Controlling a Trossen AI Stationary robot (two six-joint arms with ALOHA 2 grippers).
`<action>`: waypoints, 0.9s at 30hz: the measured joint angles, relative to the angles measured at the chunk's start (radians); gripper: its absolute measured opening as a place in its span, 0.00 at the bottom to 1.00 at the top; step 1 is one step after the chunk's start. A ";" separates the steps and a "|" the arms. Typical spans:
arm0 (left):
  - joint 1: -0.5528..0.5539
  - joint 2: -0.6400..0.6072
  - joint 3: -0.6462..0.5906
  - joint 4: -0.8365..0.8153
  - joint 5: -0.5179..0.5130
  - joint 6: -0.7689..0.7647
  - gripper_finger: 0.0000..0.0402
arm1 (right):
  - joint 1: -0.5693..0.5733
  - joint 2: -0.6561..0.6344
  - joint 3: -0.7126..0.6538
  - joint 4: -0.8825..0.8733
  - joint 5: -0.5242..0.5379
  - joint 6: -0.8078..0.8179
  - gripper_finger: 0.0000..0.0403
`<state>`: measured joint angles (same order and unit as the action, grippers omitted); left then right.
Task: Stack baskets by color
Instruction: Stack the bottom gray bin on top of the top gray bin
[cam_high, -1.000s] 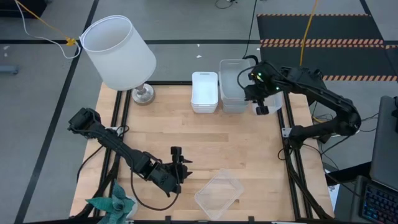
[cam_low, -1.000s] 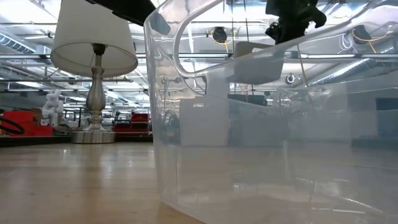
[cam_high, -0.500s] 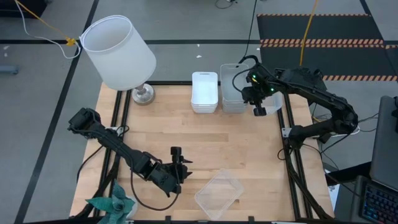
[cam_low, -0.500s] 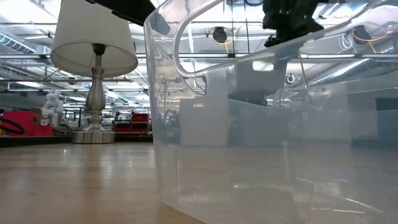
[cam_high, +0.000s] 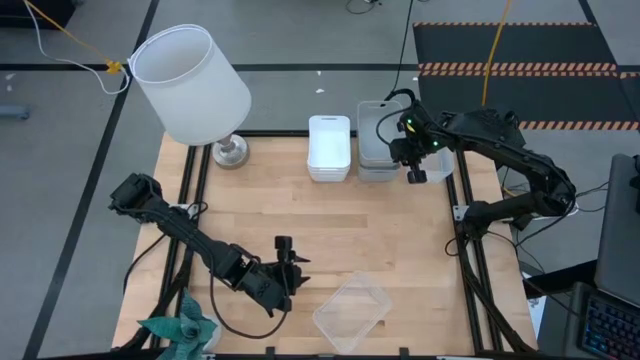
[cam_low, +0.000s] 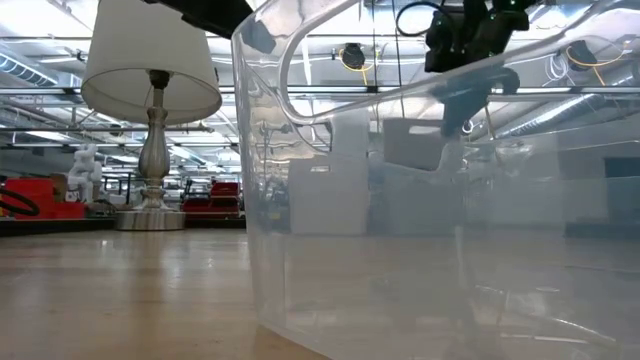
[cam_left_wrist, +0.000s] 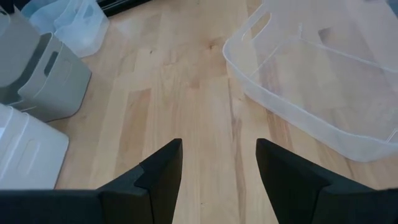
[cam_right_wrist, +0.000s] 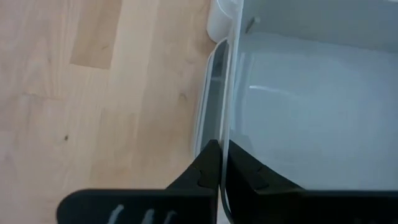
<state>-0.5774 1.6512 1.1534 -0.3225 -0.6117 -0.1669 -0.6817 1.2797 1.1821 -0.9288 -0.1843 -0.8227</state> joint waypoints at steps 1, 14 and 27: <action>0.000 0.000 0.000 0.005 0.000 0.000 0.52 | -0.002 0.000 -0.008 0.008 0.000 -0.004 0.01; 0.000 0.000 0.000 0.015 0.000 0.007 0.52 | -0.007 0.000 -0.056 0.042 -0.001 -0.021 0.01; 0.000 0.000 0.000 0.014 0.000 0.006 0.52 | -0.011 0.000 -0.083 0.072 -0.001 -0.017 0.01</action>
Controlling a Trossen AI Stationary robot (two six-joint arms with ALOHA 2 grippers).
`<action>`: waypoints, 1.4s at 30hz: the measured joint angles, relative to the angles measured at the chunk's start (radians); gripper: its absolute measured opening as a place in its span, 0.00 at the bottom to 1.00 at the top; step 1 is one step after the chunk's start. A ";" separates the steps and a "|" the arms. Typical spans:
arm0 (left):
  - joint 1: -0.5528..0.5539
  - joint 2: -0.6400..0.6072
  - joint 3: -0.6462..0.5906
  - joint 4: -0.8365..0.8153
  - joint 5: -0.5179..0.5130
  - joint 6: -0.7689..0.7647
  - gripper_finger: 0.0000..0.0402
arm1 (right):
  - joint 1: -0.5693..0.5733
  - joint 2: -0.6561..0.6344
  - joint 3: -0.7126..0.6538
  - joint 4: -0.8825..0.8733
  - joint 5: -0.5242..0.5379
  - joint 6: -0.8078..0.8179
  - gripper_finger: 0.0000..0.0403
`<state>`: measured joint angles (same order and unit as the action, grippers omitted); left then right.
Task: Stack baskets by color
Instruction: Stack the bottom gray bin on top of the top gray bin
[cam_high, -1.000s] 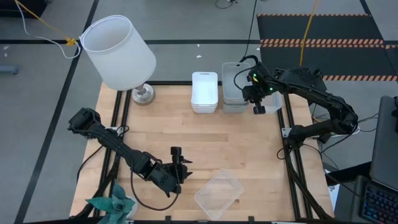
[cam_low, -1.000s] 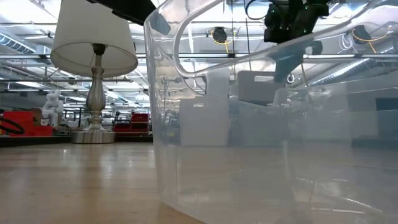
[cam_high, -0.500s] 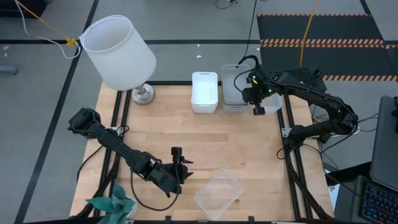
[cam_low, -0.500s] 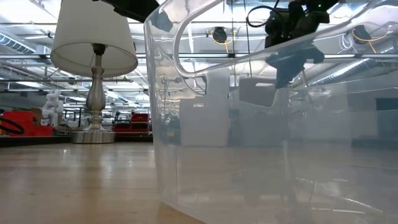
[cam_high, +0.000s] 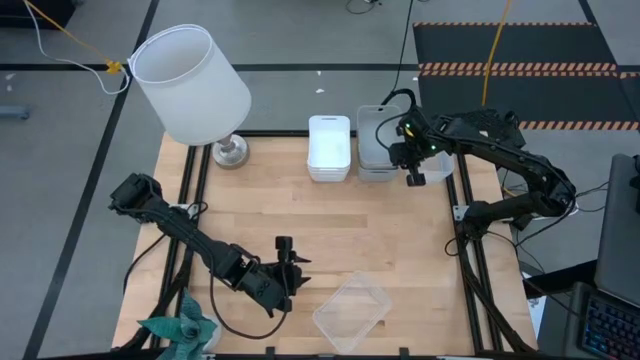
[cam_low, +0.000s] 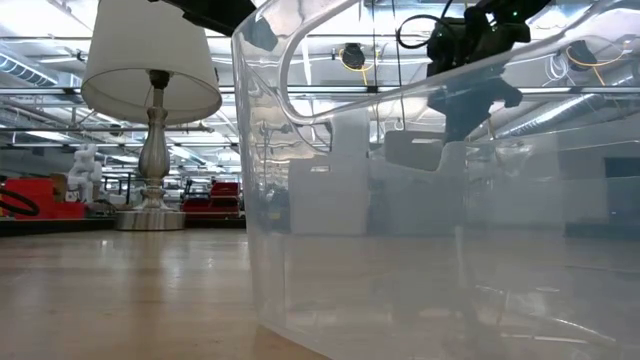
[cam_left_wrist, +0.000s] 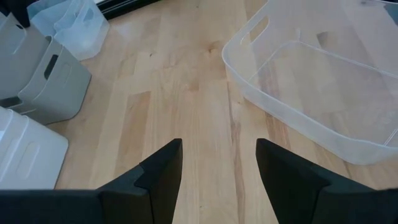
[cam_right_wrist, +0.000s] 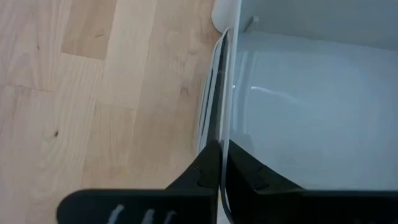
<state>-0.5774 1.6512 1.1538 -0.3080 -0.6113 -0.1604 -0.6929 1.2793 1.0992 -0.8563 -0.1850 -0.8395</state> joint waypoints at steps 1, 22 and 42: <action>0.000 0.000 0.000 0.000 0.000 0.000 0.52 | -0.003 0.000 0.000 0.000 -0.001 0.005 0.01; 0.000 0.000 0.000 0.000 0.000 0.000 0.52 | -0.015 0.000 0.000 -0.009 -0.004 0.041 0.01; 0.000 0.000 0.000 0.000 0.000 0.000 0.52 | -0.028 0.000 0.000 0.006 -0.030 0.031 0.05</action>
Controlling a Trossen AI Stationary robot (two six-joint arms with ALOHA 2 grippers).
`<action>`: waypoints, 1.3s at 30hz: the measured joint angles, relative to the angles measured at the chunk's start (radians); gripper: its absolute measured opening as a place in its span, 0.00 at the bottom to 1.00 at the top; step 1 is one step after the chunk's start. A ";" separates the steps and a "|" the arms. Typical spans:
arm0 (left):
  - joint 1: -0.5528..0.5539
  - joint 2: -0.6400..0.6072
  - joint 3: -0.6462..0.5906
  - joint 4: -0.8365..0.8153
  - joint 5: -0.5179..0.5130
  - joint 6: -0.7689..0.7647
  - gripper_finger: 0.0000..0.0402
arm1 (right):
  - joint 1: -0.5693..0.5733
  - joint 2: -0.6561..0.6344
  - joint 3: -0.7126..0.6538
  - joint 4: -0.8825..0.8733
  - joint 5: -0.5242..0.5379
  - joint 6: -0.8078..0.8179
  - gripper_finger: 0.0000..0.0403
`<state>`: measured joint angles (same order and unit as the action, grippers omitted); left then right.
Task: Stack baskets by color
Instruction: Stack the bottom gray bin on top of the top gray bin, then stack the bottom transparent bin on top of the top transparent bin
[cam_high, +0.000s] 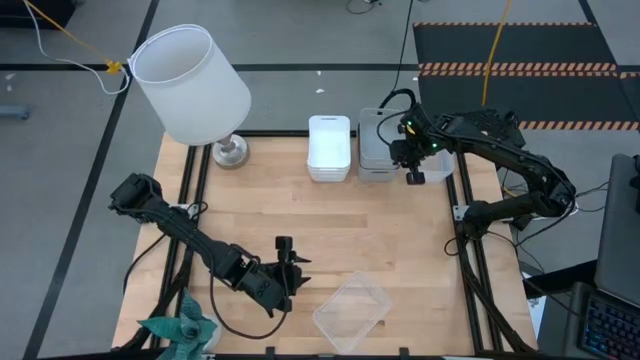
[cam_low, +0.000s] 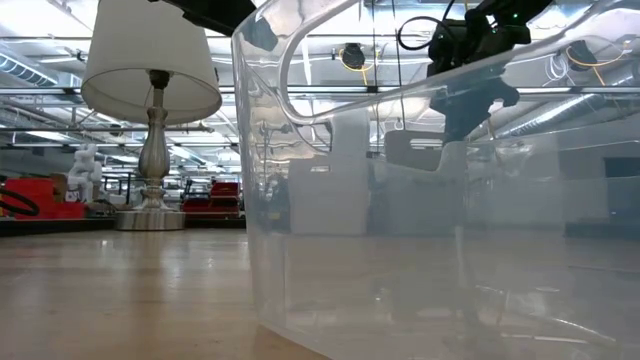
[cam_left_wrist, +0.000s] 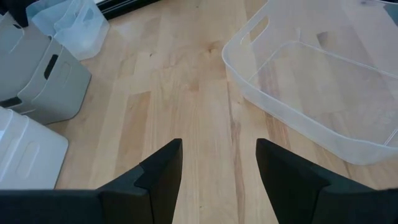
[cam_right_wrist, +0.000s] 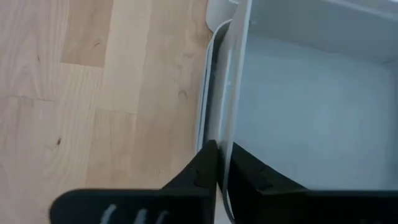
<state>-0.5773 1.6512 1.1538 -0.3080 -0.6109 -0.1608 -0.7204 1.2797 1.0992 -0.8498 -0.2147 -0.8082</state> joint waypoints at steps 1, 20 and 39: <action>0.000 0.000 0.000 0.000 0.000 0.000 0.52 | 0.000 0.000 0.000 0.005 0.000 0.000 0.06; 0.000 0.000 0.000 0.000 0.009 -0.001 0.52 | 0.002 0.000 0.000 0.025 0.006 0.038 0.25; -0.039 0.000 0.001 0.036 0.173 0.056 0.52 | 0.472 -0.217 0.000 0.030 0.189 0.703 0.34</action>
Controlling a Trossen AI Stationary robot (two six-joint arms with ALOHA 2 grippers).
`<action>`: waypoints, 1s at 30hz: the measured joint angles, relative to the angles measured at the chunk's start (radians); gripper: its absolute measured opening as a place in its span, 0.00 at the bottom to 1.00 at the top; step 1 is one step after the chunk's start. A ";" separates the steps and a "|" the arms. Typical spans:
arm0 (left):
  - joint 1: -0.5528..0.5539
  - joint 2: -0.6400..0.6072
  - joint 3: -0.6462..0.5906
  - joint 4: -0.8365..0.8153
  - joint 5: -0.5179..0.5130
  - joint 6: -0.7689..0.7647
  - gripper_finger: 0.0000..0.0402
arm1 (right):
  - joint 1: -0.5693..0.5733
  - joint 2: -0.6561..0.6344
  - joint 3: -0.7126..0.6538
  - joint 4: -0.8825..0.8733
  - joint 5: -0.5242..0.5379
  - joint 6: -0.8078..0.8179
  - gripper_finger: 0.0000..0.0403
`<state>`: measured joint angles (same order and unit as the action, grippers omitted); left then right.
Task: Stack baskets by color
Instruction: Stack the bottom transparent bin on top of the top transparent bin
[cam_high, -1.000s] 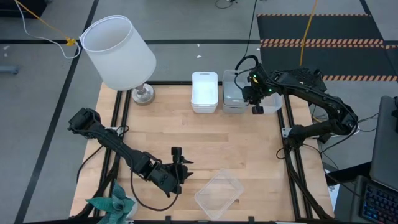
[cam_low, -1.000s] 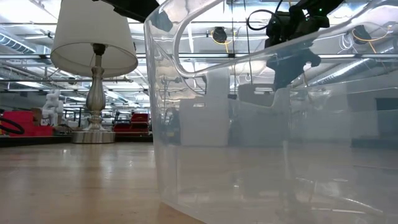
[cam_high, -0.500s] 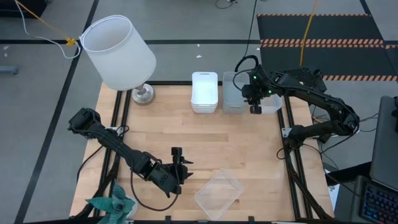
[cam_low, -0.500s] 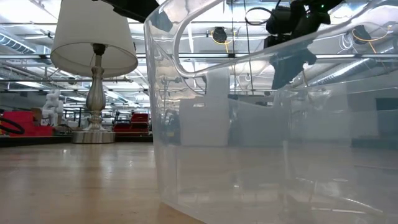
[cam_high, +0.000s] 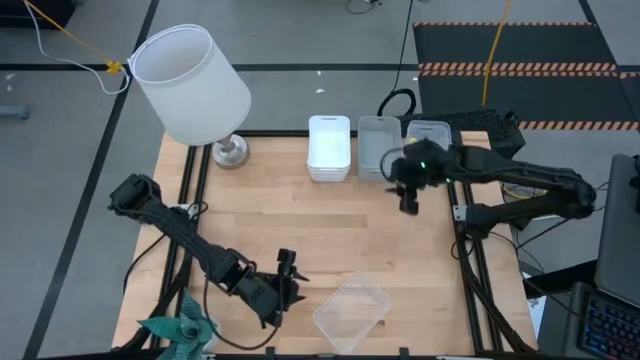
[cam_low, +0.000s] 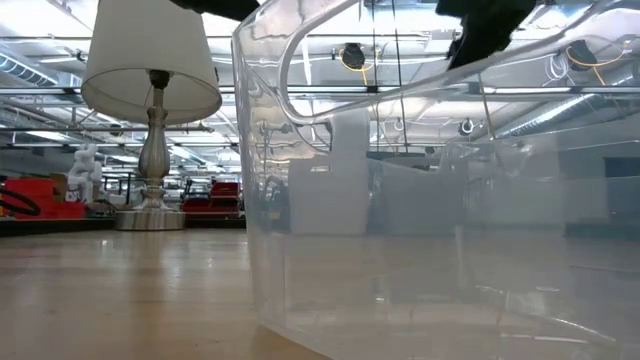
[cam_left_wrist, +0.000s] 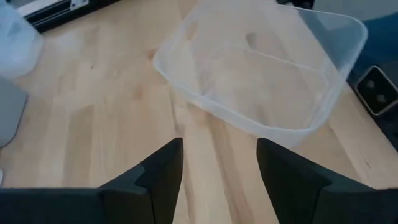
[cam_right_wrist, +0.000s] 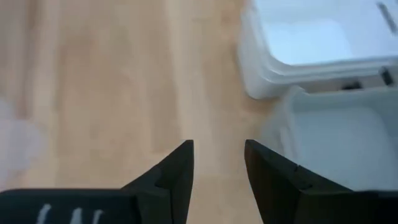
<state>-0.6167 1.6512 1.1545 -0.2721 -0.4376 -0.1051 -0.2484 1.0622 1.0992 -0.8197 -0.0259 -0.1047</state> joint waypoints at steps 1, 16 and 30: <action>-0.007 0.000 0.000 0.001 0.002 0.005 0.52 | 0.036 -0.012 0.000 0.000 0.005 0.026 0.34; -0.037 0.127 0.057 0.170 0.187 0.184 0.51 | 0.423 -0.034 -0.087 0.123 0.284 0.099 0.35; 0.002 0.334 0.281 -0.086 0.264 0.232 0.51 | 0.434 -0.035 -0.105 0.156 0.284 0.086 0.35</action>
<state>-0.6147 1.9849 1.4360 -0.3580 -0.1733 0.1272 0.1856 1.0271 0.9944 -0.6632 0.2584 -0.0189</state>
